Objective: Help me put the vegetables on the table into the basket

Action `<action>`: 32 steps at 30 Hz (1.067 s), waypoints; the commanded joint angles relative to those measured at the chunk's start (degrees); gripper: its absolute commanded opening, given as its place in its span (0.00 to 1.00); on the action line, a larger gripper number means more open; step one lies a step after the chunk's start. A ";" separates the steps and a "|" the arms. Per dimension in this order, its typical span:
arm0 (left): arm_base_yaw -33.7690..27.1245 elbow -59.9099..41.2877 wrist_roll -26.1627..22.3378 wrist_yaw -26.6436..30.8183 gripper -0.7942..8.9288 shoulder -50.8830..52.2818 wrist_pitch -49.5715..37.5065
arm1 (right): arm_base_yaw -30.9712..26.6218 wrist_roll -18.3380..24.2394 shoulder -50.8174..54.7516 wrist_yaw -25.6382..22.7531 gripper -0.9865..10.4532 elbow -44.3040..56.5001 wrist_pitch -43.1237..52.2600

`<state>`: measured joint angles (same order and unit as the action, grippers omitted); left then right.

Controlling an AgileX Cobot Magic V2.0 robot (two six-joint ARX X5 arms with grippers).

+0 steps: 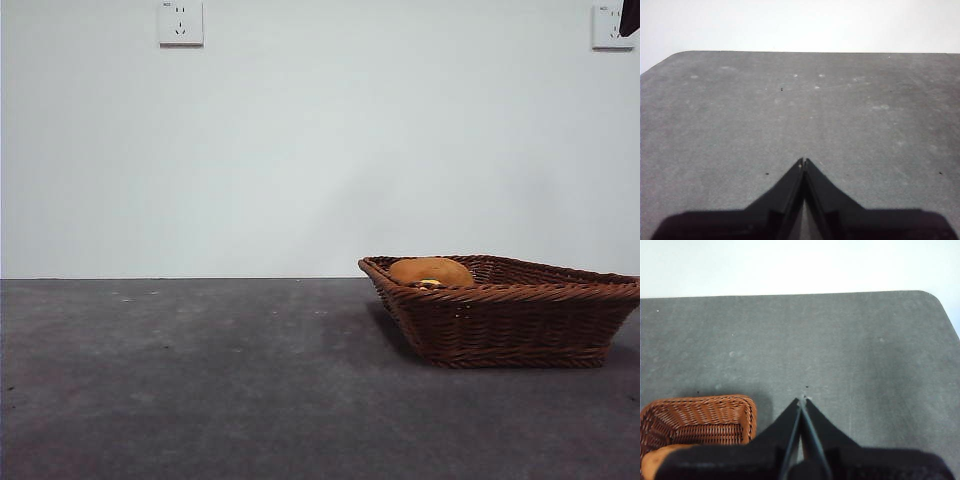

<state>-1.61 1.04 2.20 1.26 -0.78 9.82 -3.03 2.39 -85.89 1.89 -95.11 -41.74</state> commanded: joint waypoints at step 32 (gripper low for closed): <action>-0.20 -0.61 0.35 -0.22 0.08 -0.37 -0.46 | 0.74 -1.16 74.93 -2.40 0.09 78.09 46.56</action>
<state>-1.61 1.04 2.20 1.23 -1.13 9.80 -2.26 2.50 -12.08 -0.91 -20.14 4.51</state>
